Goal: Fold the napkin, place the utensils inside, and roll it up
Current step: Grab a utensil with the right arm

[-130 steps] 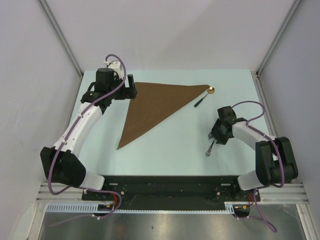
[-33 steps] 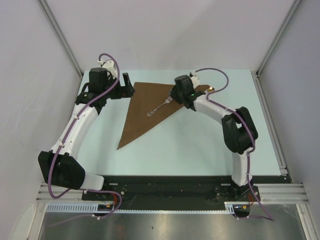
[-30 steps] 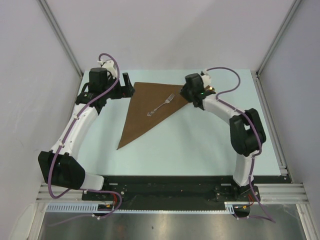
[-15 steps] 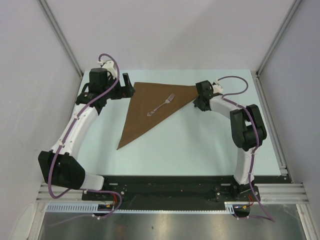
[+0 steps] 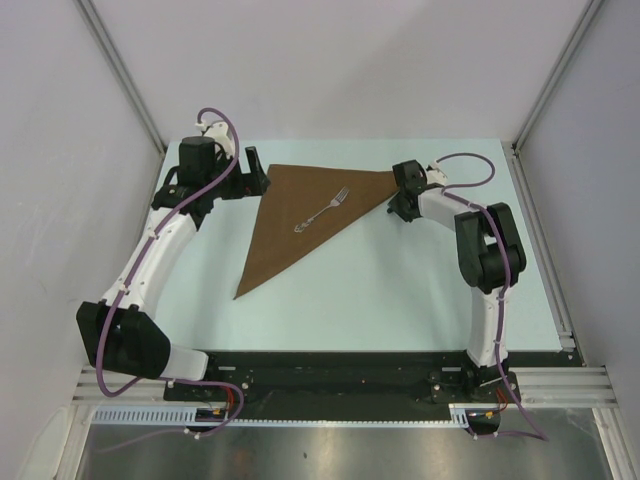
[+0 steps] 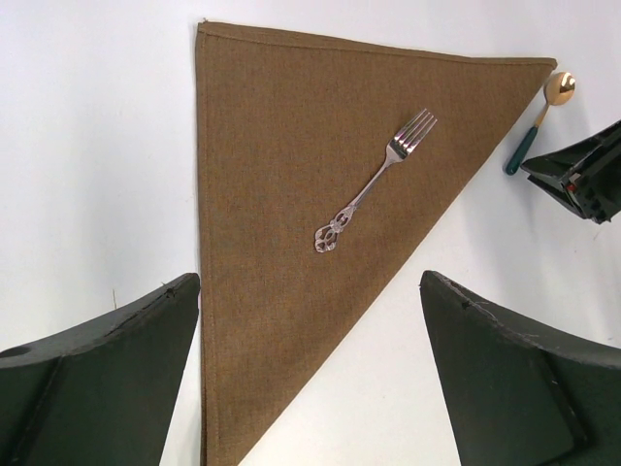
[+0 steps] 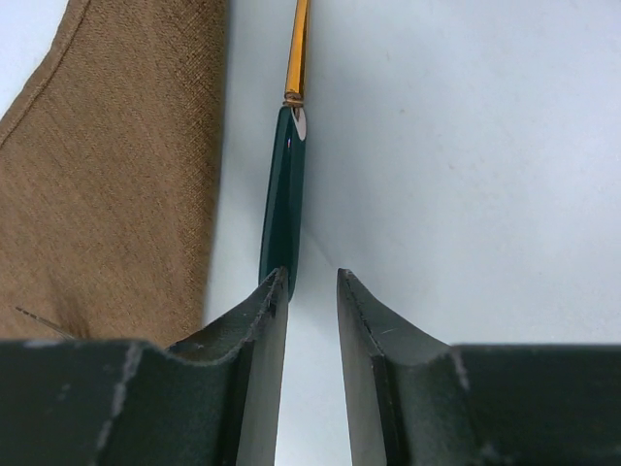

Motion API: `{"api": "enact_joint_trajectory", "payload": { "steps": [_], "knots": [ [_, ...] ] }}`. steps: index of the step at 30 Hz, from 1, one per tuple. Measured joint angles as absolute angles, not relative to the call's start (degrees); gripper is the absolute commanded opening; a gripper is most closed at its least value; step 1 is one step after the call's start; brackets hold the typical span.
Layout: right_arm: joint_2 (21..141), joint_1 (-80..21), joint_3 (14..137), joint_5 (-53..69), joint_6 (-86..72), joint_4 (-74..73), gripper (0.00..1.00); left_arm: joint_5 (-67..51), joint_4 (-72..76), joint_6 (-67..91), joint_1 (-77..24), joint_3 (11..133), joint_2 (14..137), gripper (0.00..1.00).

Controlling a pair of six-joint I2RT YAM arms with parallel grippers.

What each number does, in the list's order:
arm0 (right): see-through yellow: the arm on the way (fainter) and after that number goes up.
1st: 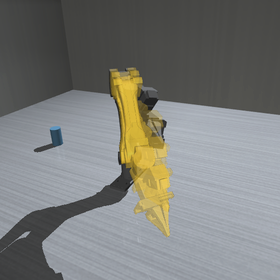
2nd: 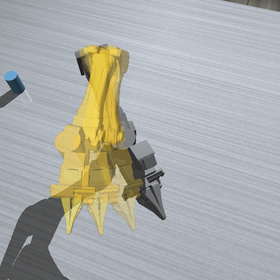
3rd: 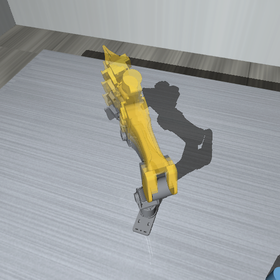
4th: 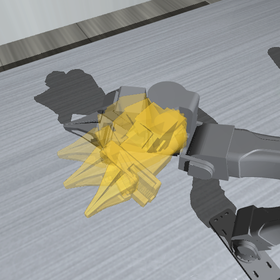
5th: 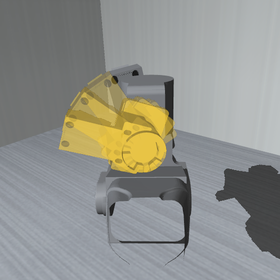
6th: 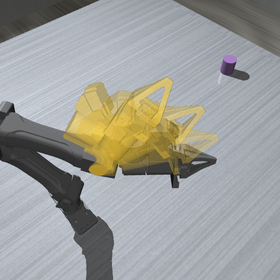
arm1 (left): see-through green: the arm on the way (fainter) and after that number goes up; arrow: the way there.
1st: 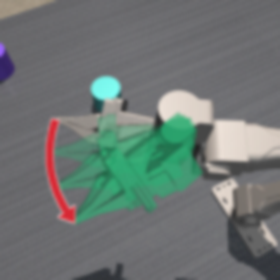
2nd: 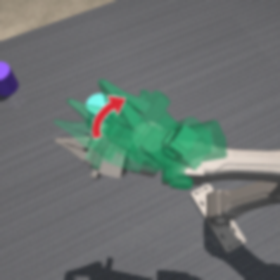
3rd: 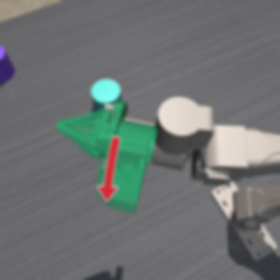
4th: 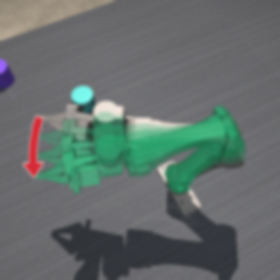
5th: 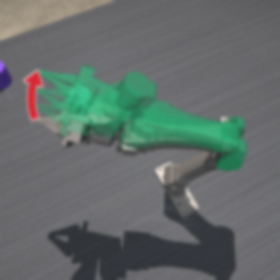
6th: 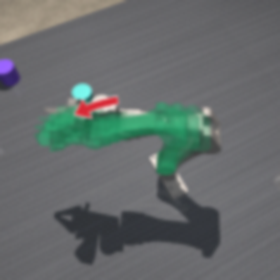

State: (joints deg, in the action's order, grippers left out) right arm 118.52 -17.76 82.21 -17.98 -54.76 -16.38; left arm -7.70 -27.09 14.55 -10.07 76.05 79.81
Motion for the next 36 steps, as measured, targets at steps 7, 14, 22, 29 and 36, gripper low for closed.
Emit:
{"api": "enact_joint_trajectory", "payload": {
  "steps": [7, 14, 22, 29, 36],
  "knots": [
    [119.1, -17.4, 82.9, -17.6, -54.3, -16.4, 0.34, -7.7, -27.1, 14.6, -10.1, 76.1, 79.8, 1.00],
    [122.1, -16.8, 87.1, -17.6, -53.8, -17.1, 0.35, -7.7, -27.1, 14.5, -10.1, 76.1, 79.9, 1.00],
    [124.8, -16.7, 91.6, -18.5, -53.7, -20.3, 0.36, -7.7, -27.1, 14.5, -10.0, 76.1, 80.5, 1.00],
    [128.6, -16.6, 99.0, -19.2, -51.9, -26.9, 0.27, -7.7, -27.1, 14.5, -10.0, 76.1, 80.5, 1.00],
    [130.2, -16.2, 102.1, -19.1, -50.2, -30.7, 0.00, -7.7, -27.1, 14.6, -10.0, 76.1, 80.5, 1.00]
  ]
}}
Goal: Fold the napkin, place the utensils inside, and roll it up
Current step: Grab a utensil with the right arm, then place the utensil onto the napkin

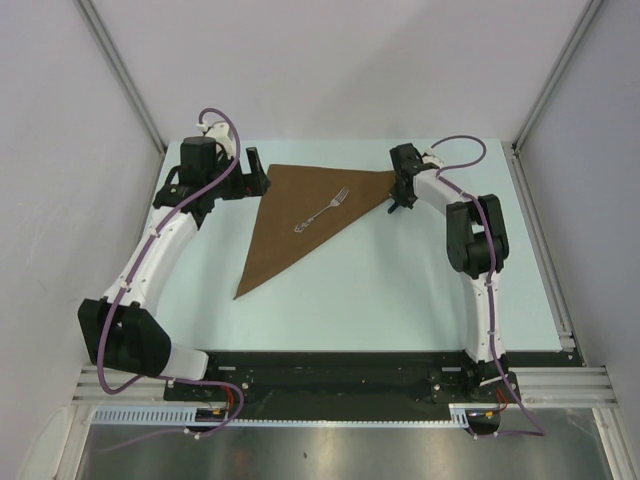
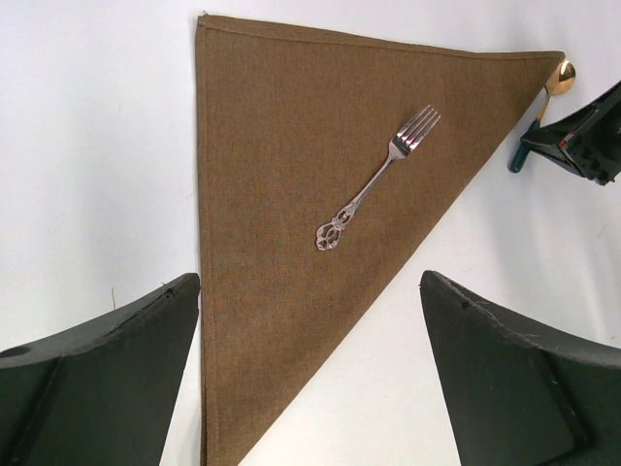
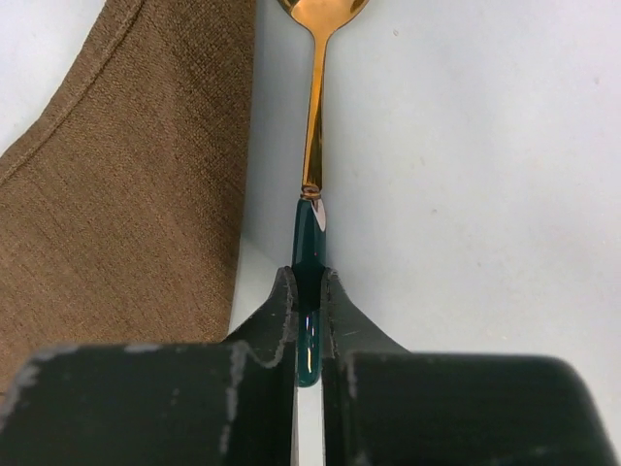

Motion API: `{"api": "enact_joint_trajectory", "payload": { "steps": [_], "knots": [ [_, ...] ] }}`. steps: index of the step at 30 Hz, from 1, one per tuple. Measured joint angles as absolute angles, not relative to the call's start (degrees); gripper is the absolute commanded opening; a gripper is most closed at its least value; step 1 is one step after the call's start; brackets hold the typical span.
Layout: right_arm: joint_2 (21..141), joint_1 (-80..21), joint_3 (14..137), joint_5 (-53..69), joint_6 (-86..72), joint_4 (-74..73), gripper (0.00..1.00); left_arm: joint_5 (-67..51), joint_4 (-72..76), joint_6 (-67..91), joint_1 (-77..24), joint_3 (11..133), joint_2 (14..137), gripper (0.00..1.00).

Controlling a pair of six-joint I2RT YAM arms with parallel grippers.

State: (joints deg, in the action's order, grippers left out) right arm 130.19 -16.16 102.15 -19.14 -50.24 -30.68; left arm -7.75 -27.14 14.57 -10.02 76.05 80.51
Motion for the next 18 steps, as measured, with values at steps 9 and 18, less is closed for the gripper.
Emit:
{"api": "enact_joint_trajectory", "payload": {
  "steps": [9, 18],
  "knots": [
    [126.2, -19.0, 97.7, -19.5, -49.9, -31.9, 0.00, -8.1, -27.1, 14.6, -9.4, 76.1, 80.5, 1.00],
    [121.2, -33.7, 94.8, -20.4, -55.0, -25.7, 0.00, -9.2, -27.0, 15.1, -6.7, 76.1, 78.0, 1.00]
  ]
}}
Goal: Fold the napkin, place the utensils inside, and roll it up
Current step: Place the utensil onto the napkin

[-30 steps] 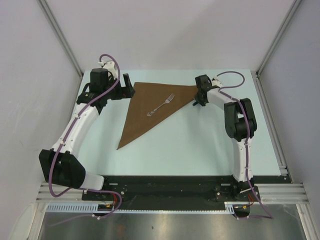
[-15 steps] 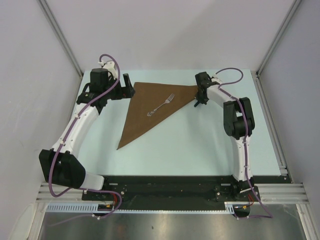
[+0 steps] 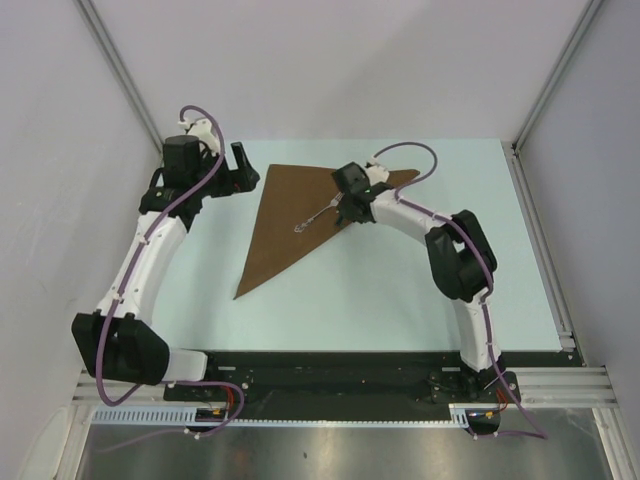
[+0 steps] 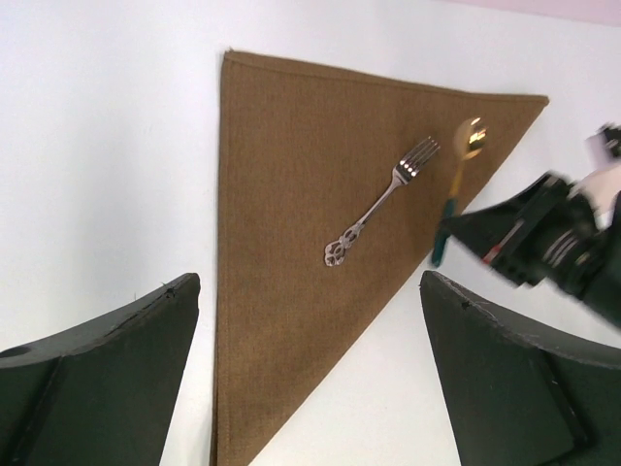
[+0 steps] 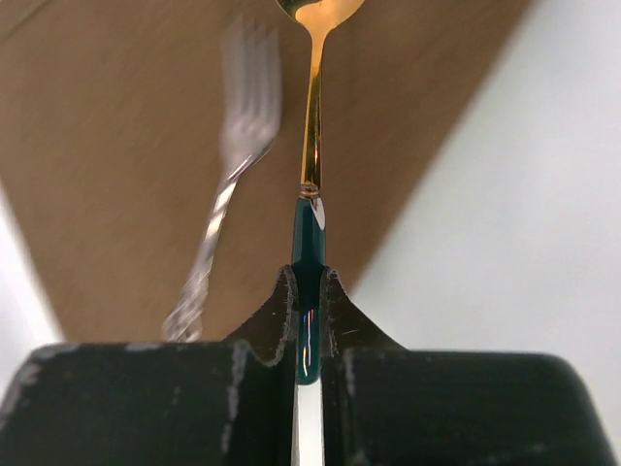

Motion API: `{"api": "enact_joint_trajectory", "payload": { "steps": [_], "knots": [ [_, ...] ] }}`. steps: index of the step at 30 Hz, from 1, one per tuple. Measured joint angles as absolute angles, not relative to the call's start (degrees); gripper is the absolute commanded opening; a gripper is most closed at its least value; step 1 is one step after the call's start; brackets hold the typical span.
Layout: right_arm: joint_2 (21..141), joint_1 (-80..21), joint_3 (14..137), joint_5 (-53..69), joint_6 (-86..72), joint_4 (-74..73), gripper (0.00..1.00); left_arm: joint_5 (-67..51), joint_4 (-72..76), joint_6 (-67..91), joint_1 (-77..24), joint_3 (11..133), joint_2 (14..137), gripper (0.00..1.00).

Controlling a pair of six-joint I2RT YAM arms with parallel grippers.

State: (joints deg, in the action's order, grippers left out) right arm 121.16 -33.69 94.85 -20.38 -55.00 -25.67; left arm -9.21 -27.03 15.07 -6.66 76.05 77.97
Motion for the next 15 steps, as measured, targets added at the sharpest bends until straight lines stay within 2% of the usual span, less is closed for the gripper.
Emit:
{"api": "enact_joint_trajectory", "payload": {
  "steps": [6, 15],
  "knots": [
    [123.4, -39.6, 96.0, -19.3, -62.0, -22.4, 0.00, -10.2, -25.9, 15.6, -6.4, 76.1, 77.0, 1.00],
    [128.4, -41.2, 99.7, -22.3, -71.7, -25.1, 0.00, -11.2, -25.8, 16.0, -5.7, 76.1, 76.9, 1.00]
  ]
}}
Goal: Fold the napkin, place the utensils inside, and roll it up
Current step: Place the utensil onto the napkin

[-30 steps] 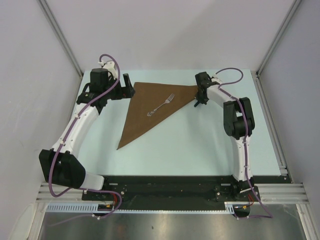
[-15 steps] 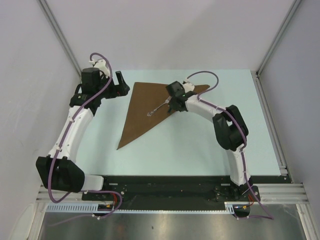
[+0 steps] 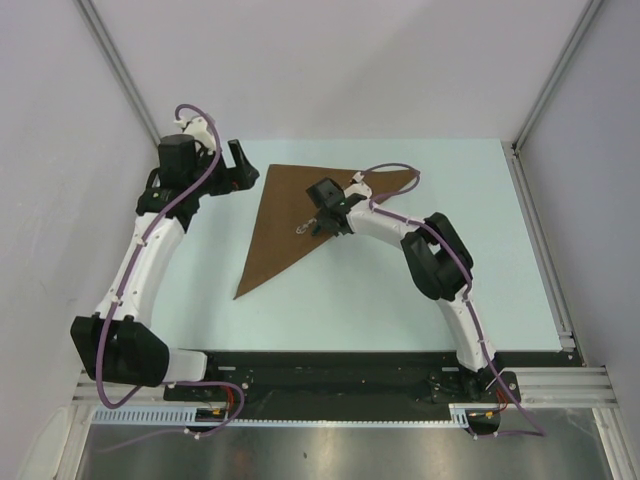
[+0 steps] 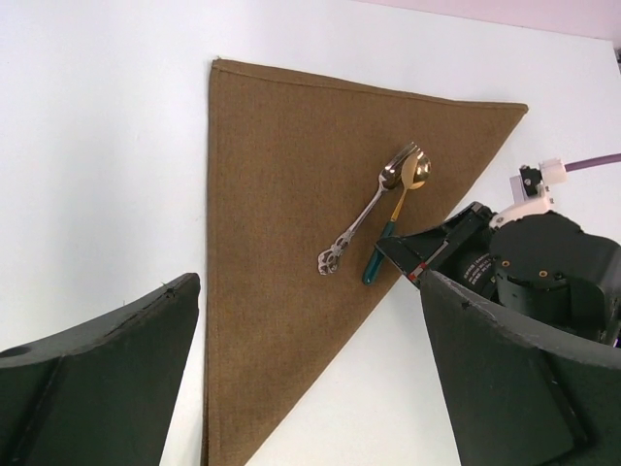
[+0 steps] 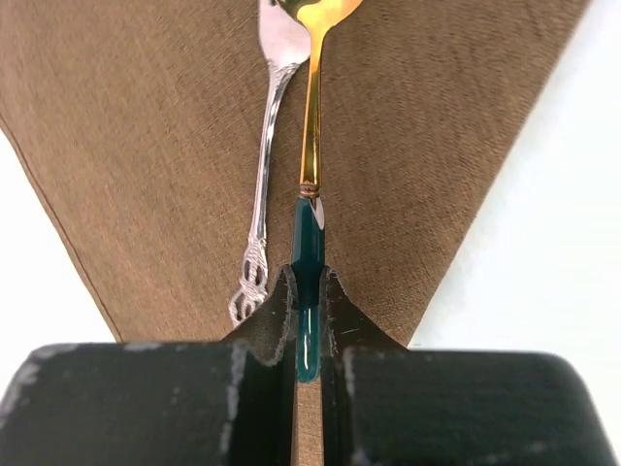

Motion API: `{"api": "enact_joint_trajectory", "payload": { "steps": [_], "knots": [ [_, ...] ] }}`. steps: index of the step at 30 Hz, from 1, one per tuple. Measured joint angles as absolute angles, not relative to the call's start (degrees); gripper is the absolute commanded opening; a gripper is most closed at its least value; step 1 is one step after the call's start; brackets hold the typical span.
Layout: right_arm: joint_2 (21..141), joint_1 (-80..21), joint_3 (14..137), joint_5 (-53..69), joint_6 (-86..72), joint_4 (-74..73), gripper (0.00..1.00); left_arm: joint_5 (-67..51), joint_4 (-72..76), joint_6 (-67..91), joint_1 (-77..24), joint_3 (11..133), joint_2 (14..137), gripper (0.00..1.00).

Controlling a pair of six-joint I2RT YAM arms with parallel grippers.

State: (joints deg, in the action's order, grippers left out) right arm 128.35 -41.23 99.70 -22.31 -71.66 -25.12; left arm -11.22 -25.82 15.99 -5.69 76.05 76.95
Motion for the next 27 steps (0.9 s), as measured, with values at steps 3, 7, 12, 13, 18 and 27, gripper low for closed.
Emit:
{"api": "enact_joint_trajectory", "payload": {
  "steps": [3, 7, 12, 13, 18, 27],
  "knots": [
    [128.5, -41.6, 100.0, -23.4, -74.3, -26.3, 0.00, -11.8, -25.8, 16.3, -5.5, 76.0, 76.9, 1.00],
    [129.2, -41.9, 100.7, -23.9, -76.8, -27.1, 0.00, -12.5, -25.6, 16.6, -5.4, 75.9, 76.9, 1.00],
    [130.1, -42.5, 100.7, -24.3, -79.1, -28.3, 0.00, -13.4, -25.4, 16.8, -5.0, 75.8, 76.9, 1.00],
    [130.2, -42.6, 100.7, -24.4, -79.1, -28.3, 0.00, -13.7, -25.4, 17.0, -4.9, 75.8, 76.9, 1.00],
    [130.5, -43.1, 100.8, -24.4, -79.9, -28.1, 0.00, -14.3, -24.9, 17.3, -4.5, 75.7, 76.9, 1.00],
    [130.8, -43.1, 101.2, -24.2, -79.9, -27.7, 0.34, -15.4, -24.9, 18.0, -3.7, 75.7, 76.9, 1.00]
  ]
}}
